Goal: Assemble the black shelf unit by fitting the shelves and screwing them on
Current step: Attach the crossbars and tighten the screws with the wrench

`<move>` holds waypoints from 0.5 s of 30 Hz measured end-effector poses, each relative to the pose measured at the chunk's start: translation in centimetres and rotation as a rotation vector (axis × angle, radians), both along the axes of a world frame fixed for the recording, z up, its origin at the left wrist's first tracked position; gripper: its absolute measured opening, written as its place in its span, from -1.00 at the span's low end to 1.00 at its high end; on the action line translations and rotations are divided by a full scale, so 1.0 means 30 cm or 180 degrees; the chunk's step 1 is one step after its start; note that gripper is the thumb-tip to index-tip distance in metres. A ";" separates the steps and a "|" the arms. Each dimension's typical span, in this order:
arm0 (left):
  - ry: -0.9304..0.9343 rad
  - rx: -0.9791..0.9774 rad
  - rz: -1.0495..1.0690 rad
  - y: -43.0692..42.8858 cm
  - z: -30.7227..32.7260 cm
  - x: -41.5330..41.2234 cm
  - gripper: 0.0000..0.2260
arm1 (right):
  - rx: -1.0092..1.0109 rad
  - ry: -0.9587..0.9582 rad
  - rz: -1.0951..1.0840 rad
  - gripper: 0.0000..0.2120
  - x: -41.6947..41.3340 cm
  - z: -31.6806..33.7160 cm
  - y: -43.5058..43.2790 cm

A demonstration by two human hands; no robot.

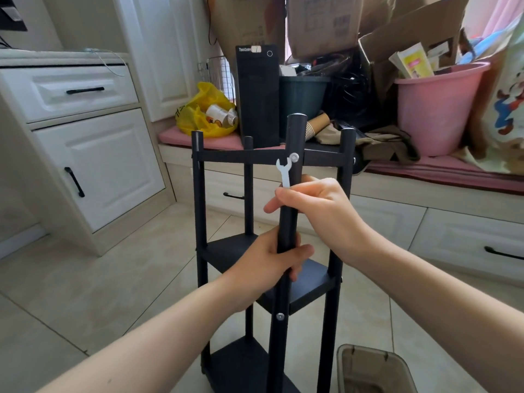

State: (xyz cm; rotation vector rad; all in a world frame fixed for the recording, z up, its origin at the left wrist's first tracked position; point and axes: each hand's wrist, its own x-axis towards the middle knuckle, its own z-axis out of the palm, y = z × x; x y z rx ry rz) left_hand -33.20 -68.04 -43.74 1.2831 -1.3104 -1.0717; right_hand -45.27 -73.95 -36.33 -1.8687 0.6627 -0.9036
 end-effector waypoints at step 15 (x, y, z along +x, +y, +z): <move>0.0615 -0.0097 0.0270 -0.004 0.013 0.011 -0.78 | -0.0305 -0.0064 0.0099 -0.74 -0.021 0.023 -0.021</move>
